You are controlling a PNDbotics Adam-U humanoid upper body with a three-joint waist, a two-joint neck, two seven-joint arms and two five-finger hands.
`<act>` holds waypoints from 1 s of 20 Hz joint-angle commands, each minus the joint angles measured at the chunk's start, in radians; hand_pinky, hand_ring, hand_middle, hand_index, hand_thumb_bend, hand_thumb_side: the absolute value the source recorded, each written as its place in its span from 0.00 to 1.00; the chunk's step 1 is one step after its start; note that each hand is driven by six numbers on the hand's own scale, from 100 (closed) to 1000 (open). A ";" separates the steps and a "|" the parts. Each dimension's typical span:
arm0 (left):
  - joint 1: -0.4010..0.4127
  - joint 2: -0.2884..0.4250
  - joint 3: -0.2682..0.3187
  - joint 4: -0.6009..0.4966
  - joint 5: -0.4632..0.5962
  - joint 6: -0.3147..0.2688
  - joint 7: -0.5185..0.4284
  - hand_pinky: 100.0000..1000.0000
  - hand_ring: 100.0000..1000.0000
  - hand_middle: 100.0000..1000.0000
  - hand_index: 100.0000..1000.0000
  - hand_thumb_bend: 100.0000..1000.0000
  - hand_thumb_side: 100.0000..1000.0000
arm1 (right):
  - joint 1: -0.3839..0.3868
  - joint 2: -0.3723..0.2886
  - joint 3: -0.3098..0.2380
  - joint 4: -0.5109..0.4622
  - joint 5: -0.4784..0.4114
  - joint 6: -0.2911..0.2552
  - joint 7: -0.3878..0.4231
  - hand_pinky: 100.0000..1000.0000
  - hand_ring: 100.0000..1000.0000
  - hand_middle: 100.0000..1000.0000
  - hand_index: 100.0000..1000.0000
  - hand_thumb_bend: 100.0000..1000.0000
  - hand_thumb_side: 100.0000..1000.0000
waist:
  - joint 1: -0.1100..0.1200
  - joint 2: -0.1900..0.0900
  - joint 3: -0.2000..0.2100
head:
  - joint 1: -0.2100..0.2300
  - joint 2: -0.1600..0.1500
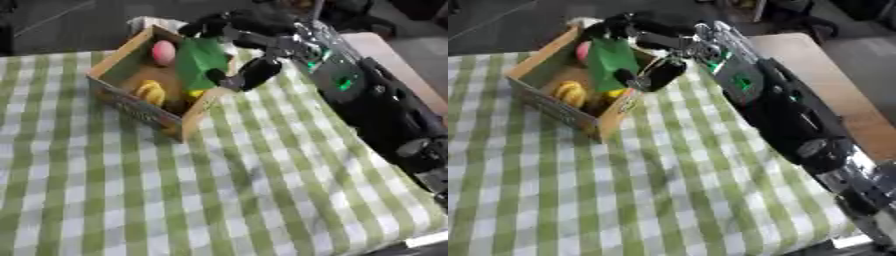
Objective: Pick up objects on the table and place them in the box.
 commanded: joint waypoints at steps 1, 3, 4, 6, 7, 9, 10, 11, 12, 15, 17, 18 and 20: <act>-0.016 0.004 -0.006 -0.021 0.007 -0.003 -0.011 0.66 0.55 0.55 0.80 0.00 0.66 | -0.052 0.028 -0.020 0.072 0.042 0.050 -0.045 0.75 0.62 0.61 0.98 0.00 0.00 | 0.000 -0.013 0.014 | -0.023 -0.014; -0.023 0.004 -0.010 -0.021 0.010 -0.004 -0.015 0.66 0.55 0.55 0.81 0.00 0.66 | -0.079 0.053 -0.006 0.122 0.073 0.080 -0.076 0.76 0.66 0.70 0.99 0.00 0.00 | -0.001 -0.012 0.030 | -0.034 -0.015; -0.025 0.002 -0.011 -0.021 0.012 -0.005 -0.017 0.66 0.55 0.55 0.81 0.00 0.66 | -0.088 0.065 0.002 0.145 0.087 0.094 -0.090 0.76 0.68 0.73 1.00 0.00 0.00 | -0.002 -0.013 0.037 | -0.039 -0.016; -0.028 0.000 -0.013 -0.021 0.015 -0.005 -0.020 0.66 0.55 0.54 0.80 0.00 0.66 | -0.099 0.087 0.025 0.193 0.117 0.111 -0.120 0.77 0.72 0.79 1.00 0.00 0.00 | -0.003 -0.013 0.046 | -0.046 -0.016; -0.029 0.000 -0.014 -0.021 0.016 -0.005 -0.022 0.66 0.55 0.54 0.80 0.00 0.66 | -0.102 0.096 0.036 0.217 0.131 0.113 -0.134 0.78 0.74 0.81 1.00 0.00 0.01 | -0.004 -0.013 0.048 | -0.049 -0.016; -0.031 0.000 -0.014 -0.021 0.017 -0.004 -0.023 0.66 0.55 0.54 0.80 0.00 0.66 | -0.105 0.107 0.054 0.266 0.162 0.110 -0.156 0.80 0.78 0.87 1.00 0.00 0.02 | -0.007 -0.013 0.050 | -0.052 -0.016; -0.032 0.000 -0.014 -0.021 0.018 -0.004 -0.024 0.66 0.55 0.54 0.80 0.00 0.66 | -0.107 0.109 0.062 0.292 0.178 0.107 -0.163 0.81 0.80 0.89 1.00 0.00 0.03 | -0.009 -0.013 0.050 | -0.053 -0.016; -0.032 0.000 -0.014 -0.021 0.018 -0.004 -0.024 0.66 0.55 0.54 0.80 0.00 0.67 | -0.109 0.111 0.068 0.318 0.193 0.101 -0.170 0.82 0.82 0.91 1.00 0.00 0.04 | -0.010 -0.013 0.050 | -0.053 -0.016; -0.031 0.001 -0.014 -0.021 0.017 -0.003 -0.024 0.66 0.55 0.54 0.80 0.00 0.67 | -0.112 0.111 0.071 0.341 0.208 0.095 -0.180 0.83 0.84 0.94 1.00 0.00 0.13 | -0.013 -0.013 0.049 | -0.052 -0.016; -0.031 0.002 -0.012 -0.021 0.014 -0.002 -0.022 0.66 0.55 0.54 0.80 0.00 0.67 | -0.114 0.109 0.073 0.363 0.251 0.066 -0.219 0.85 0.88 1.00 1.00 0.00 0.35 | -0.017 -0.011 0.042 | -0.045 -0.019; -0.029 0.002 -0.009 -0.021 0.012 -0.001 -0.019 0.66 0.55 0.54 0.80 0.00 0.67 | -0.108 0.099 0.075 0.334 0.280 0.041 -0.239 0.86 0.90 1.00 1.00 0.00 0.34 | -0.016 -0.010 0.032 | -0.039 -0.020; -0.027 0.002 -0.008 -0.021 0.011 -0.001 -0.018 0.66 0.55 0.54 0.81 0.00 0.68 | -0.105 0.093 0.073 0.317 0.295 0.029 -0.245 0.86 0.91 1.00 1.00 0.00 0.32 | -0.016 -0.010 0.027 | -0.035 -0.019; -0.024 0.003 -0.006 -0.021 0.008 0.000 -0.016 0.66 0.55 0.54 0.81 0.00 0.68 | -0.093 0.084 0.064 0.274 0.326 0.009 -0.252 0.87 0.92 1.00 1.00 0.00 0.29 | -0.015 -0.010 0.015 | -0.028 -0.017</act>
